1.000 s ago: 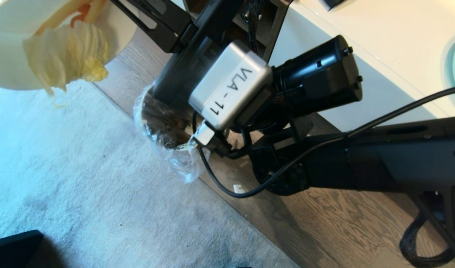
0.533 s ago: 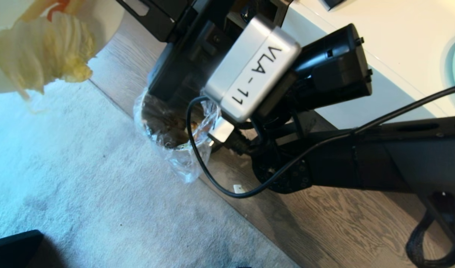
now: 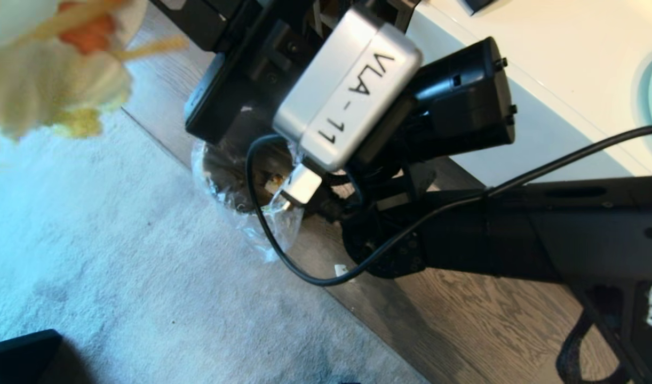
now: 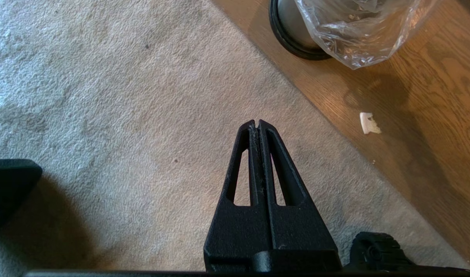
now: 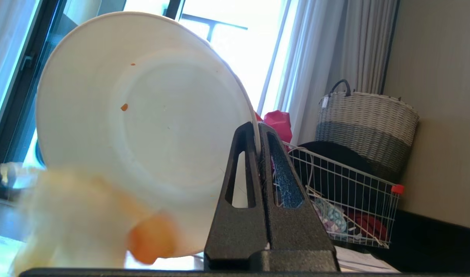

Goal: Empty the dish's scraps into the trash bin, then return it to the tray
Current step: Pour the leftover food from the bowl into the trash can, then put the bowl back to the table

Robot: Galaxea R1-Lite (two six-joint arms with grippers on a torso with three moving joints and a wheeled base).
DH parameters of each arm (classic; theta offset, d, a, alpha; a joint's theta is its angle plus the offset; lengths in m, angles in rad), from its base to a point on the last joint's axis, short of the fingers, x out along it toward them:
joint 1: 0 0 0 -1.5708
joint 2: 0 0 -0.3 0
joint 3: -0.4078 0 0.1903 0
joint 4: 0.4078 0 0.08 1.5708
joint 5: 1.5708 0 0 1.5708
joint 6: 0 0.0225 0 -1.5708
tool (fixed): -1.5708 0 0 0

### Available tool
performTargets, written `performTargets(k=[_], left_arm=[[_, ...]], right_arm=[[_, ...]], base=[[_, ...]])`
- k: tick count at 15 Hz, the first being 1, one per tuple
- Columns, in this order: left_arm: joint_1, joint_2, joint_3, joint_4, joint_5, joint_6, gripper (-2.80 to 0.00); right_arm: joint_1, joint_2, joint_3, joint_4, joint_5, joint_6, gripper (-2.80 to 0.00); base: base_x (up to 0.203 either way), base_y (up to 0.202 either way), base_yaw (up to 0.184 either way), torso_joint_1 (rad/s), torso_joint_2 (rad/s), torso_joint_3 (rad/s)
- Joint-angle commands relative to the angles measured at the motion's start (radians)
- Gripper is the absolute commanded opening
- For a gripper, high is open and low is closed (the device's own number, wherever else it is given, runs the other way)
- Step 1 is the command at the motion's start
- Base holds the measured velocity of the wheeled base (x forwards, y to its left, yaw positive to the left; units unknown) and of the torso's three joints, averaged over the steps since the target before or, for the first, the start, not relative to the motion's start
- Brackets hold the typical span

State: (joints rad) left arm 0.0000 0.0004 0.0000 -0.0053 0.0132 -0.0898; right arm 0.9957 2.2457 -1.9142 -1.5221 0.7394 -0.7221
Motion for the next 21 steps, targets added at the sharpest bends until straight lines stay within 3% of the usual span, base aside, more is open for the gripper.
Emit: performTargets(k=[1, 7, 12, 15, 18, 21], left_arm=[[0.000, 0.000, 0.000, -0.001, 0.001, -0.001, -2.80], [0.000, 0.000, 0.000, -0.001, 0.001, -0.001, -2.80], [0.000, 0.000, 0.000, -0.001, 0.001, -0.001, -2.80], [0.000, 0.000, 0.000, -0.001, 0.001, -0.001, -2.80], [0.000, 0.000, 0.000, -0.001, 0.001, -0.001, -2.80], [0.000, 0.000, 0.000, -0.001, 0.001, -0.001, -2.80]], right_arm=[[0.004, 0.010, -0.031, -0.046, 0.005, 0.009, -2.80], [0.006, 0.031, -0.026, -0.046, 0.014, 0.018, -2.80], [0.004, 0.018, 0.023, -0.043, 0.005, 0.078, -2.80], [-0.006, -0.047, 0.177, -0.038, -0.014, 0.120, -2.80], [-0.032, -0.165, 0.439, -0.029, -0.073, 0.195, -2.80], [-0.122, -0.293, 0.667, -0.016, -0.158, 0.271, -2.80]], base=[[0.000, 0.000, 0.000, 0.000, 0.00, 0.000], [0.000, 0.000, 0.000, 0.000, 0.00, 0.000], [0.000, 0.000, 0.000, 0.000, 0.00, 0.000], [0.000, 0.000, 0.000, 0.000, 0.00, 0.000], [0.000, 0.000, 0.000, 0.000, 0.00, 0.000], [0.000, 0.000, 0.000, 0.000, 0.00, 0.000]])
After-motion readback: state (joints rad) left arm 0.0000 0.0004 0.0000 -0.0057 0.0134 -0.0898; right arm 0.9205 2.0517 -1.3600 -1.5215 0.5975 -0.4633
